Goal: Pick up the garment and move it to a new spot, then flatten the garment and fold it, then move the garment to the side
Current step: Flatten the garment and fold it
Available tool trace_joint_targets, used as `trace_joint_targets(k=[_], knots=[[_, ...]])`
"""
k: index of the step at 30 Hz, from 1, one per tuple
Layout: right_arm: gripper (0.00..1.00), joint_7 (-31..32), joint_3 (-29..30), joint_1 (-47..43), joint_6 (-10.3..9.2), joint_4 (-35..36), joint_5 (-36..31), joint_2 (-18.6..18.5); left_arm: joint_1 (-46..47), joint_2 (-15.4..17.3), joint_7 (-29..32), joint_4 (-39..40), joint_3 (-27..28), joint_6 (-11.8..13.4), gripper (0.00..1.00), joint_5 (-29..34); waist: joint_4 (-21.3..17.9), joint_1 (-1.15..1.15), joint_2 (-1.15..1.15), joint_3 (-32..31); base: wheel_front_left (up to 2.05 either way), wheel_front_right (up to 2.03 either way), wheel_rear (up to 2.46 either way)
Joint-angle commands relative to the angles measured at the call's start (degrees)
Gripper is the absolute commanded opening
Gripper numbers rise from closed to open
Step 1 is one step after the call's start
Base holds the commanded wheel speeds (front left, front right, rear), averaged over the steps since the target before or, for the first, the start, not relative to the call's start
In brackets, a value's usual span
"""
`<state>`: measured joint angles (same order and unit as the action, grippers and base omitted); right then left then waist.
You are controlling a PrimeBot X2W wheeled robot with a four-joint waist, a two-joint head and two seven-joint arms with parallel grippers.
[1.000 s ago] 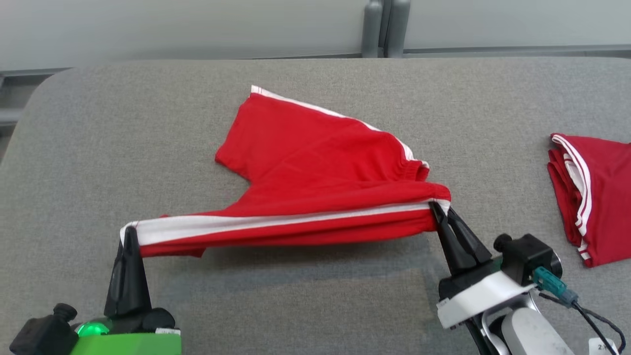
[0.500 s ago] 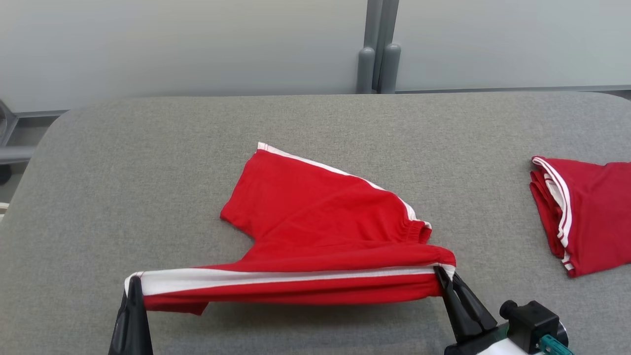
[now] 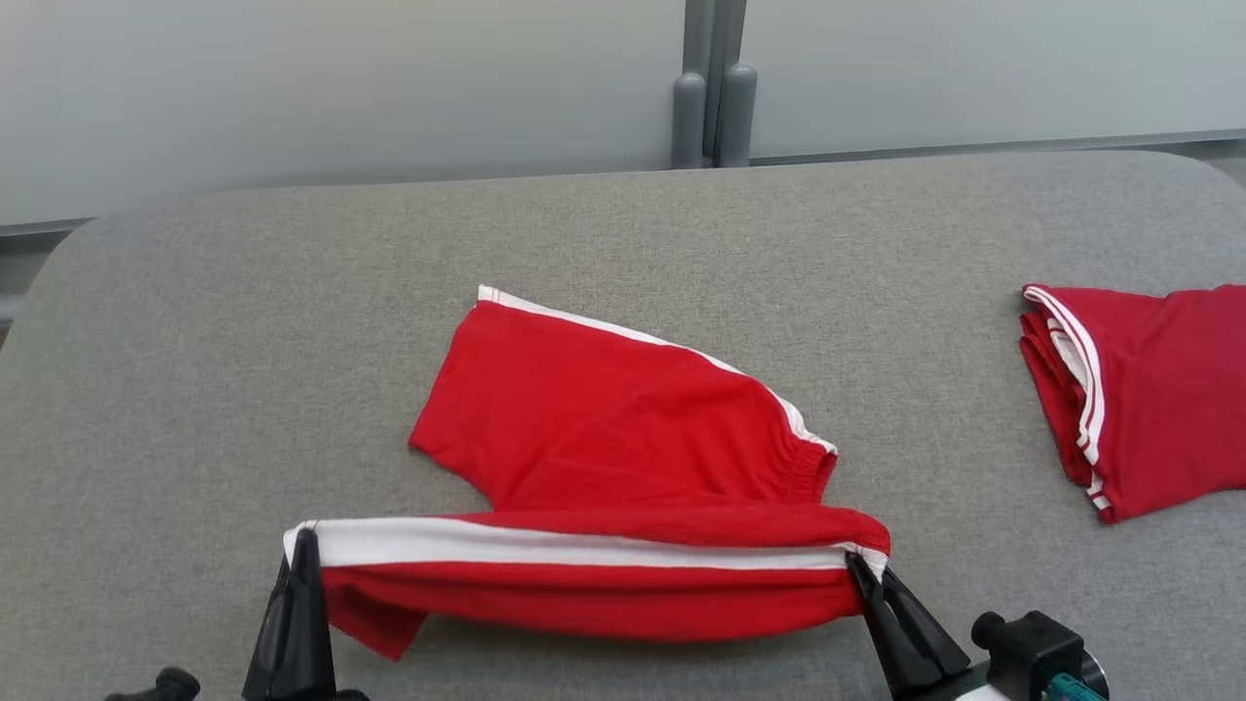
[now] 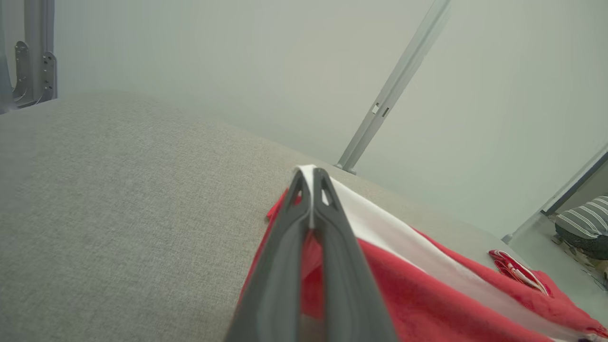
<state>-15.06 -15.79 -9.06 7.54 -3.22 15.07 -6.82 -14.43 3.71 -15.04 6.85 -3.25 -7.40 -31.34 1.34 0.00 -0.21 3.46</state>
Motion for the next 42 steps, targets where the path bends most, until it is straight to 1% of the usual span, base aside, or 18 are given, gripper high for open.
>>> trace_joint_targets(k=[1, 6, 11, 17, 21, 26, 34, 42], knots=[[0.00, -0.2, -0.1, 1.0, -0.10, -0.4, 0.4, 0.1, 1.5, 0.8, -0.2, -0.5, -0.1, -0.1, 0.00, 0.4, -0.3, 0.00, 0.21, 0.3, 0.00, 0.00, 0.00], [0.00, -0.1, -0.3, 4.4, -0.10, -3.5, 0.4, 1.2, 8.9, 4.1, -0.1, -5.6, -2.8, -0.1, 0.00, -0.2, -0.8, 0.00, 0.21, 1.1, 0.00, 0.00, 0.00], [0.00, 0.1, 0.0, 8.7, -0.09, -6.7, -0.7, 2.3, 18.7, 8.0, -0.1, -12.6, -6.1, -0.1, 0.00, -1.3, -1.9, 0.00, 0.21, 2.8, 0.00, 0.00, 0.00], [0.00, 0.4, 1.7, 14.2, -0.09, -11.5, -1.2, 3.5, 30.2, 11.3, -0.1, -22.7, -12.5, -0.1, 0.00, -3.1, -4.1, 0.00, 0.21, 6.2, 0.00, 0.00, 0.00], [0.00, 0.3, 1.1, 18.1, -0.09, -14.9, -0.4, 3.8, 36.2, 12.4, -0.1, -28.2, -15.5, -0.1, 0.00, -3.9, -5.8, 0.00, 0.21, 9.2, 0.00, 0.00, 0.00], [0.00, 0.0, -1.2, 22.9, -0.09, -18.5, 3.1, 3.8, 41.9, 13.2, -0.1, -33.3, -17.7, -0.1, 0.00, -4.7, -7.2, 0.00, 0.21, 12.4, 0.00, 0.00, 0.00], [0.00, -0.1, -2.6, 27.6, -0.09, -21.9, 4.9, 3.9, 47.2, 13.5, -0.1, -37.8, -18.2, -0.1, 0.00, -5.1, -7.9, 0.00, 0.21, 14.8, 0.00, 0.00, 0.00], [0.00, -0.2, -3.6, 30.6, -0.09, -22.8, 5.8, 3.8, 51.6, 14.3, -0.1, -42.1, -18.1, -0.1, 0.00, -4.9, -8.6, 0.00, 0.21, 16.5, 0.00, 0.00, 0.00]])
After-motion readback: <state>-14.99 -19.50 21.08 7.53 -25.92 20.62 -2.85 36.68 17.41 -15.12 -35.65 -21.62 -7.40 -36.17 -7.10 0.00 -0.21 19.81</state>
